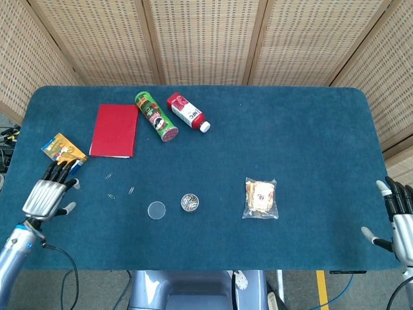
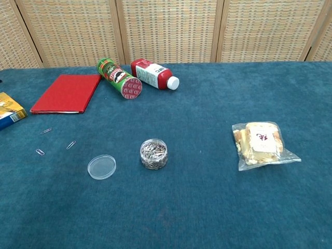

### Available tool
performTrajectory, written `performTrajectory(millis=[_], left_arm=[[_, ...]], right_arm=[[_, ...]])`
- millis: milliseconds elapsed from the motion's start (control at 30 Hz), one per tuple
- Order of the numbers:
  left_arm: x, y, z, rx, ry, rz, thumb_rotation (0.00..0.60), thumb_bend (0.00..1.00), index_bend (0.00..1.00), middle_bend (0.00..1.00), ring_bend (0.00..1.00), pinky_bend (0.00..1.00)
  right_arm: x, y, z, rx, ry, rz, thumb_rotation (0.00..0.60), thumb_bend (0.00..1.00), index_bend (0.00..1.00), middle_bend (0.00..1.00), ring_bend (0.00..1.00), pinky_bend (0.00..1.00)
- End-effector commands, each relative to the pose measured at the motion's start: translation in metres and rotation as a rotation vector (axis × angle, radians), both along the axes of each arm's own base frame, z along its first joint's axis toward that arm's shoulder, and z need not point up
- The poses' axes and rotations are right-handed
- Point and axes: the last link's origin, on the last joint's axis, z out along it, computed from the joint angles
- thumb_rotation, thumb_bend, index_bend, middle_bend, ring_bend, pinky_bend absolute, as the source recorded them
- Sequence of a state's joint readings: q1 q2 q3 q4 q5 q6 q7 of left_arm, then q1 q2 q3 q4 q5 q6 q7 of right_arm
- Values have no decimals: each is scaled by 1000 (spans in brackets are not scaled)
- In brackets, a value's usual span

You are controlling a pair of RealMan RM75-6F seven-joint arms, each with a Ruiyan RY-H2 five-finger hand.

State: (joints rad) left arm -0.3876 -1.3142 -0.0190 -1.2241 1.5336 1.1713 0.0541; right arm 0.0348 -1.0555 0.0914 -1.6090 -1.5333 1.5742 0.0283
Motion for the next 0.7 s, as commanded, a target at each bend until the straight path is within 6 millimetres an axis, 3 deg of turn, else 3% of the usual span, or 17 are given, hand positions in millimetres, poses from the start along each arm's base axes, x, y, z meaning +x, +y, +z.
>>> performTrajectory(millis=[33, 233, 700], left_arm=[[6, 23, -31, -107, 42, -46, 600, 280, 456, 0, 0, 0], [8, 30, -49, -139, 47, -52, 600, 351, 469, 0, 0, 0], [1, 33, -69, -161, 50, -35, 600, 364, 470, 0, 0, 0]], right_arm=[[-1, -2, -1, 2, 5, -9, 600, 0, 0, 0, 0, 0], [-2, -3, -3, 6, 12, -15, 600, 0, 0, 0, 0, 0], [-3, -4, -5, 9, 15, -21, 600, 0, 0, 0, 0, 0]])
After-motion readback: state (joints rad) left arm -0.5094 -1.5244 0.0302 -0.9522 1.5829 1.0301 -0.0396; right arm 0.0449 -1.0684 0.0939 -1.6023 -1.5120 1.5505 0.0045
